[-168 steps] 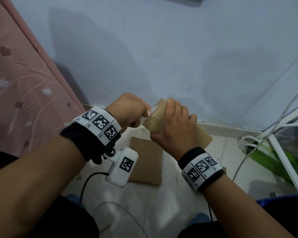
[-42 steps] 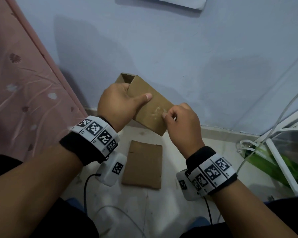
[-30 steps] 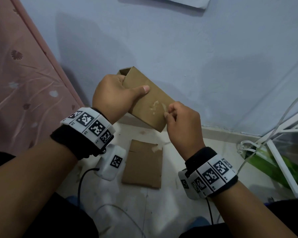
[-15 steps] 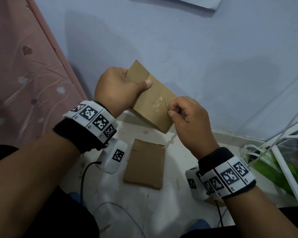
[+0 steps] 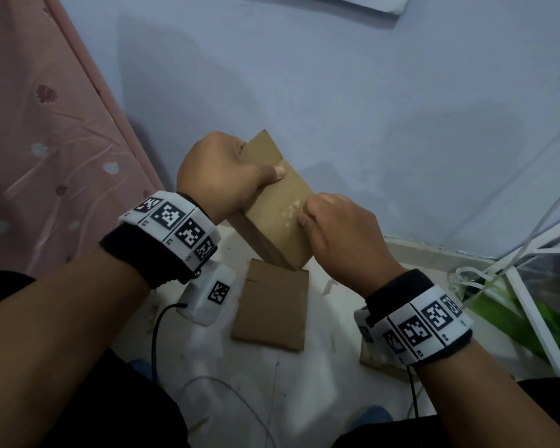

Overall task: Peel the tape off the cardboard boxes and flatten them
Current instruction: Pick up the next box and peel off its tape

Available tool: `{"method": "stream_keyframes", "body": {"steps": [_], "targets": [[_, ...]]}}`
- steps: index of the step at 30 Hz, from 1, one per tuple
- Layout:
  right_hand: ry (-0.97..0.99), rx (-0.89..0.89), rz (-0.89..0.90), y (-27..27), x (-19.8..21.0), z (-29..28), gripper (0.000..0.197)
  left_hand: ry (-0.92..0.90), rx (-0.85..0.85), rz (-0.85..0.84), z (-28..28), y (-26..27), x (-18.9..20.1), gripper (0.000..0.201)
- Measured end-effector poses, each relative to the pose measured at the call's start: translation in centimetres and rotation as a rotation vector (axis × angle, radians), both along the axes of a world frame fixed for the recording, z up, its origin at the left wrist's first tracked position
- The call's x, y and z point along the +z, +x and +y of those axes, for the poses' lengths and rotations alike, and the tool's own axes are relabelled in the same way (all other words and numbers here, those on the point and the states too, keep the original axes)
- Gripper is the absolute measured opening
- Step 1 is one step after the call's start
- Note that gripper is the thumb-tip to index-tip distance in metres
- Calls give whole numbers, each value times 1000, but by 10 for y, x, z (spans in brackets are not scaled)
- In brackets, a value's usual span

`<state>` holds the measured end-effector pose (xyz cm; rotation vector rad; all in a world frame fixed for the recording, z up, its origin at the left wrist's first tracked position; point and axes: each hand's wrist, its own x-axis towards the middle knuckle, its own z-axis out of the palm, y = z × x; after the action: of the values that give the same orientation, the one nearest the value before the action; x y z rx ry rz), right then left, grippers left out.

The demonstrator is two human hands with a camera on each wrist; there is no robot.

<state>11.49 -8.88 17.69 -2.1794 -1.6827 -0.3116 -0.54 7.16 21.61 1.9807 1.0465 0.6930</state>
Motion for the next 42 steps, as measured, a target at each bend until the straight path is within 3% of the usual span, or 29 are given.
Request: {"method": "stream_keyframes", "body": {"steps": [12, 19, 25, 29, 32, 37, 42], "targets": [[119, 308, 194, -3, -11, 2, 22, -60, 14, 68, 5, 0, -6, 44], [173, 281, 492, 4, -5, -7, 17, -110, -51, 84, 6, 1, -1, 48], [141, 161, 828, 1, 2, -14, 29, -101, -81, 129, 2, 0, 1, 50], [101, 14, 802, -9, 6, -13, 28, -47, -94, 173, 1, 0, -2, 47], [4, -103, 864, -13, 5, -9, 46, 41, -117, 256, -2, 3, -6, 54], [-211, -56, 612, -14, -11, 0, 14, 135, -135, 336, -7, 7, -10, 60], [-209, 55, 494, -16, -15, 0, 8, 196, -134, 346, -10, 7, -12, 56]]}}
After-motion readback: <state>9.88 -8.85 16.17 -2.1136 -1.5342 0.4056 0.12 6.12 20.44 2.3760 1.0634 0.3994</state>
